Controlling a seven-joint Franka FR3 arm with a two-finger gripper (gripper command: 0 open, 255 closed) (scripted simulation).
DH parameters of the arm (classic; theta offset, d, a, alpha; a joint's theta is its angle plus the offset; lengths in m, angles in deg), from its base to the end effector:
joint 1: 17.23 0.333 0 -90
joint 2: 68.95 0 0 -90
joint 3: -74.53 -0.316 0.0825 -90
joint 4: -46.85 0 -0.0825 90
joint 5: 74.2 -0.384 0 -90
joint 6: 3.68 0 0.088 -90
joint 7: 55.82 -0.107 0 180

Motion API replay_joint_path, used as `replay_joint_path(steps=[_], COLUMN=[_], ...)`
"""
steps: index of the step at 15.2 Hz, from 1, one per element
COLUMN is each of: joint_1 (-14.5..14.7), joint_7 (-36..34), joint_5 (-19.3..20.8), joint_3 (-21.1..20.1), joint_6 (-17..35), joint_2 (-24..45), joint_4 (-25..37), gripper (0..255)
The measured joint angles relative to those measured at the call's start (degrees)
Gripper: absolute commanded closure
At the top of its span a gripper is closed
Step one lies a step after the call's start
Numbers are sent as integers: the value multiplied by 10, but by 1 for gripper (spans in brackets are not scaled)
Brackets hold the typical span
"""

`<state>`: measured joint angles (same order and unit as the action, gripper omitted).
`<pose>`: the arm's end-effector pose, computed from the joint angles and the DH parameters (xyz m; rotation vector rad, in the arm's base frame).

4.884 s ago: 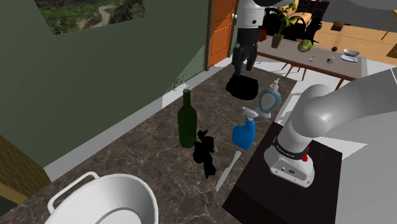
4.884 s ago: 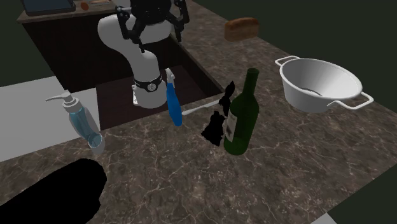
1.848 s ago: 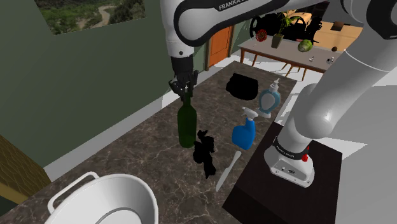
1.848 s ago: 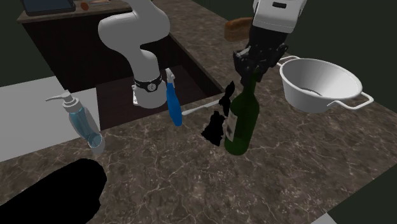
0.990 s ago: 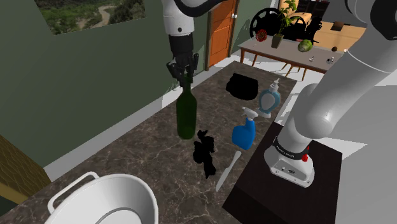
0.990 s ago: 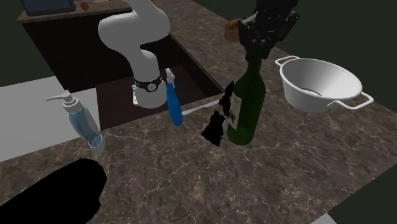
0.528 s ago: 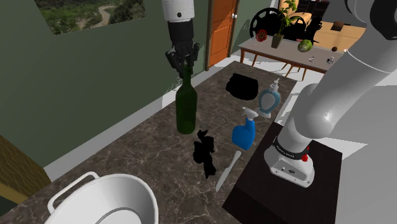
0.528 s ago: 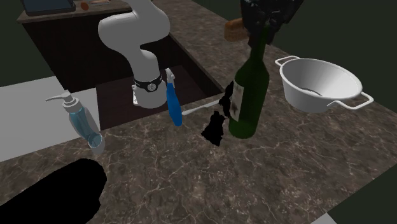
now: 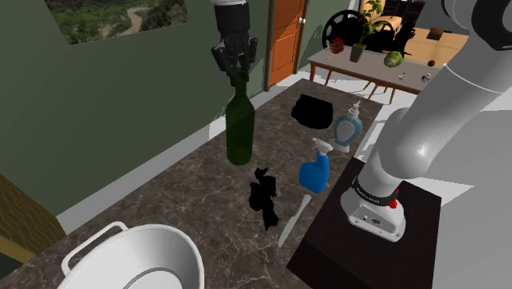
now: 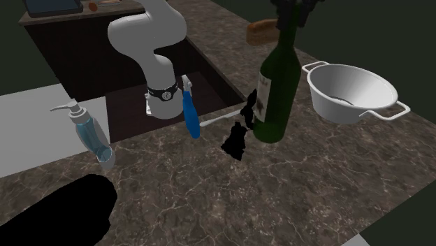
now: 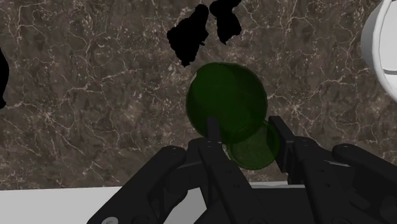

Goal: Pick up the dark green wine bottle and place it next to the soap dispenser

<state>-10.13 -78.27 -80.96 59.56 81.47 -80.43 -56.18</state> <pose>0.4368 0.2045 0.6116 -3.1172 0.0182 0.2101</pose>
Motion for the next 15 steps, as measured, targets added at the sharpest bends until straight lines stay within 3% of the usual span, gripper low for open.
replay_joint_path(steps=[15], joint_1=[1], joint_7=[-19], joint_5=[8], joint_3=[-4], joint_6=[-123], joint_2=[46], joint_4=[169], gripper=[255])
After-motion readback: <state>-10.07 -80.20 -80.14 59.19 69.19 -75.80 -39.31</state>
